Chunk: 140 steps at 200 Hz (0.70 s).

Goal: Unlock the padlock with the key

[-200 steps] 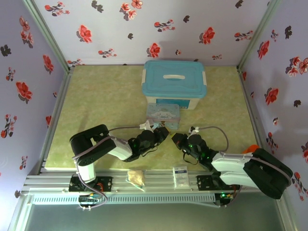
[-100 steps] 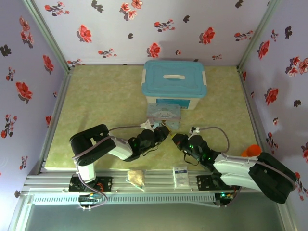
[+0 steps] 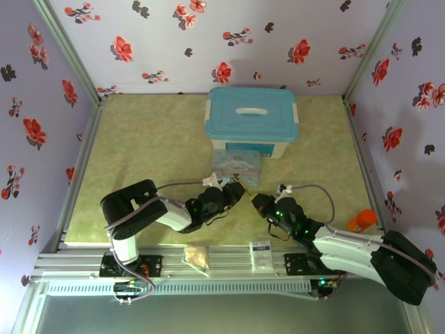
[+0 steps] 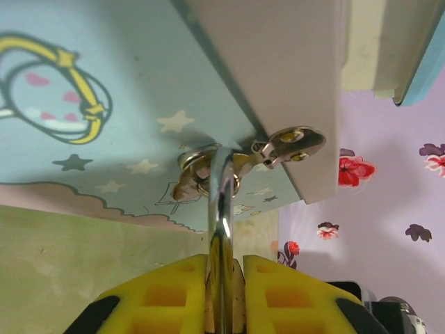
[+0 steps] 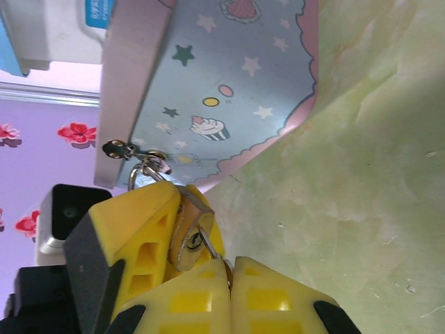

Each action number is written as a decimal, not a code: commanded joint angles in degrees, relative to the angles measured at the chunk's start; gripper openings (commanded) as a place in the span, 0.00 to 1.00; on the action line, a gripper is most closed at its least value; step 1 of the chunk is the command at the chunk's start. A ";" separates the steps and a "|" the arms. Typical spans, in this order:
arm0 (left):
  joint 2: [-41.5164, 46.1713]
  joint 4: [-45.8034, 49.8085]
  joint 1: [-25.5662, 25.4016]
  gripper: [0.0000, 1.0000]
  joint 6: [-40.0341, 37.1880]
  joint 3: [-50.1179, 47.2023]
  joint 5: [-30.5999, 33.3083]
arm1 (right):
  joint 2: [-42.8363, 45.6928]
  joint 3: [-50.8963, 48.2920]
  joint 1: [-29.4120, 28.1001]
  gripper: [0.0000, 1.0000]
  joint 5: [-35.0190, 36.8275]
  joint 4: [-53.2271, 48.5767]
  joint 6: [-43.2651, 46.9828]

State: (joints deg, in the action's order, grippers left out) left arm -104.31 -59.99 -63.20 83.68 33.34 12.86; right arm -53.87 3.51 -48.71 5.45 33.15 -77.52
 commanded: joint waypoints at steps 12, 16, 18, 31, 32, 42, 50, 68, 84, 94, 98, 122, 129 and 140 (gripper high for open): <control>-0.97 -3.75 0.72 0.00 -0.54 1.97 0.57 | 1.51 -0.08 -0.42 0.00 1.82 -2.87 2.56; -0.99 -4.01 0.79 0.00 -0.39 1.91 0.58 | 1.30 0.19 -0.42 0.00 1.51 -2.98 2.86; -0.94 -4.18 0.79 0.00 -0.43 1.93 0.63 | 1.17 0.25 -0.42 0.00 1.39 -2.99 3.00; -0.81 -4.35 0.88 0.00 -0.51 2.18 0.58 | -0.11 0.41 -0.42 0.00 0.98 -2.02 3.00; -0.76 -4.35 0.84 0.00 -0.52 2.22 0.63 | -0.24 0.43 -0.42 0.00 0.97 -1.85 2.95; -0.48 -4.22 0.89 0.00 -0.60 2.38 0.59 | -1.48 0.29 -0.42 0.00 0.79 -0.20 2.79; -0.31 -4.21 0.88 0.00 -0.62 2.50 0.58 | -2.26 0.30 -0.36 0.00 0.69 0.52 2.77; -0.33 -3.91 0.89 0.00 -0.80 2.56 0.31 | -3.35 -0.71 -0.39 0.00 1.21 4.21 2.09; -0.91 -4.95 1.18 0.00 -0.25 2.05 0.46 | -2.62 -0.51 -0.42 0.00 1.40 3.02 2.35; -1.02 -5.55 1.70 0.00 -0.17 1.56 0.64 | -1.65 -0.90 -0.46 0.00 1.70 2.47 2.26; -0.92 -5.57 1.83 0.00 -0.25 1.34 0.86 | -1.16 -1.05 -0.46 0.00 1.87 2.24 2.22; -0.51 -4.24 1.81 0.00 -1.06 1.40 0.61 | 2.18 -0.30 -0.47 0.00 2.43 -2.50 3.15; -0.78 -4.54 1.69 0.00 -0.82 1.52 0.47 | 2.65 -0.19 -0.40 0.00 2.46 -3.05 3.36; -0.98 -5.03 1.63 0.00 -0.62 1.83 0.49 | 2.97 0.09 -0.42 0.00 2.37 -2.86 3.94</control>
State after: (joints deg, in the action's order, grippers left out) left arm -104.31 -60.12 -62.72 83.70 33.41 11.99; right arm -52.27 3.36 -48.77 6.07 32.18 -75.53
